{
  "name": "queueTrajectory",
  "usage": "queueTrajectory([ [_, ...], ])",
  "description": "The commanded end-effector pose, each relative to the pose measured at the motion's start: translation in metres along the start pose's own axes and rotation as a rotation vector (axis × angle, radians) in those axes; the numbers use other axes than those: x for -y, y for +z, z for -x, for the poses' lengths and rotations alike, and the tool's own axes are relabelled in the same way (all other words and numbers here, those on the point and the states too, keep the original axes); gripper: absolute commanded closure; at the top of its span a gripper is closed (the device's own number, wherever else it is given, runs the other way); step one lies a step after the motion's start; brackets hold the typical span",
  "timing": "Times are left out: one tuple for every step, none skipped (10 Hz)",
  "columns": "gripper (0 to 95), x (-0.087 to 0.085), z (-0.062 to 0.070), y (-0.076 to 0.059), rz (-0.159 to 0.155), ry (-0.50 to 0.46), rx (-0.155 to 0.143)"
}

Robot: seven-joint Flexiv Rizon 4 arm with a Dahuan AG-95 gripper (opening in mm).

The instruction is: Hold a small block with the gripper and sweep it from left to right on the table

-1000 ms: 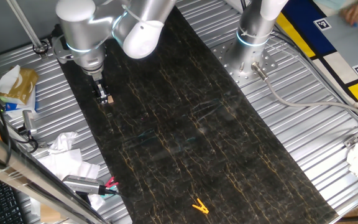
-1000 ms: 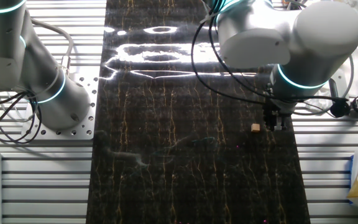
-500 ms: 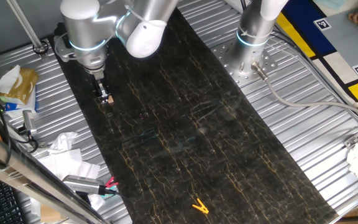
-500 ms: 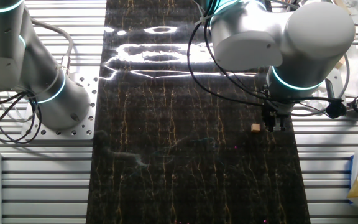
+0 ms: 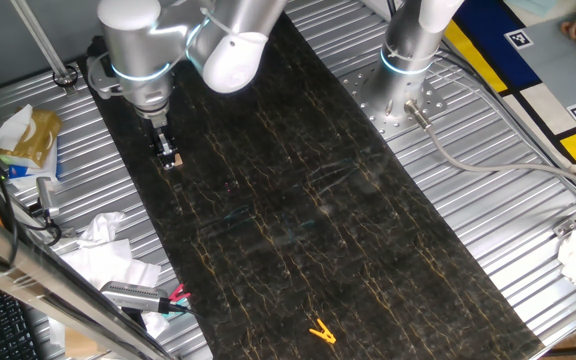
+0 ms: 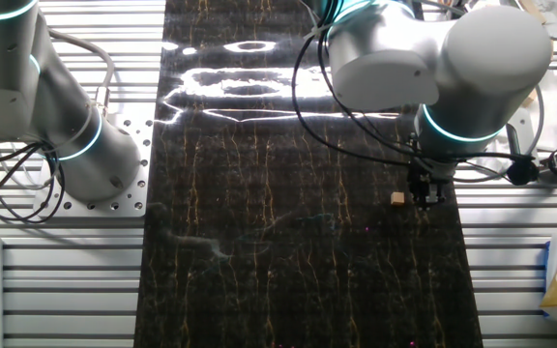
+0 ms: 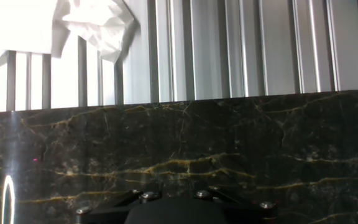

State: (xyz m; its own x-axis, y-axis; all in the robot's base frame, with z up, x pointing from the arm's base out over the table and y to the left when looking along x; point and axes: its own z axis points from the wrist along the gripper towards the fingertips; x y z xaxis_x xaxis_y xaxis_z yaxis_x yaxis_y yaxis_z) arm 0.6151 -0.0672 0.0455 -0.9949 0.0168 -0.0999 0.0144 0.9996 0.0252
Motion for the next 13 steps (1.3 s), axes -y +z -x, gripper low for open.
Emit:
queueTrajectory([
  [57.0,0.0005,-0.0009,-0.0010,-0.001,0.000,0.003],
  [57.0,0.0011,-0.0016,-0.0010,-0.001,0.000,0.003],
  [57.0,0.0014,-0.0021,-0.0008,0.000,0.000,0.004],
  [57.0,0.0017,-0.0026,-0.0006,0.001,0.002,0.005],
  [57.0,0.0020,-0.0031,-0.0004,0.001,0.003,0.005],
  [57.0,0.0025,-0.0039,0.0000,0.001,0.003,0.006],
  [57.0,0.0036,-0.0059,0.0009,0.001,0.002,0.009],
  [57.0,0.0046,-0.0075,0.0018,0.002,0.002,0.010],
  [57.0,0.0049,-0.0081,0.0020,0.002,0.002,0.010],
  [57.0,0.0055,-0.0092,0.0026,0.003,0.003,0.011],
  [57.0,0.0059,-0.0099,0.0030,0.006,0.003,0.013],
  [57.0,0.0062,-0.0103,0.0032,0.009,0.006,0.013],
  [57.0,0.0063,-0.0105,0.0035,0.013,0.009,0.011],
])
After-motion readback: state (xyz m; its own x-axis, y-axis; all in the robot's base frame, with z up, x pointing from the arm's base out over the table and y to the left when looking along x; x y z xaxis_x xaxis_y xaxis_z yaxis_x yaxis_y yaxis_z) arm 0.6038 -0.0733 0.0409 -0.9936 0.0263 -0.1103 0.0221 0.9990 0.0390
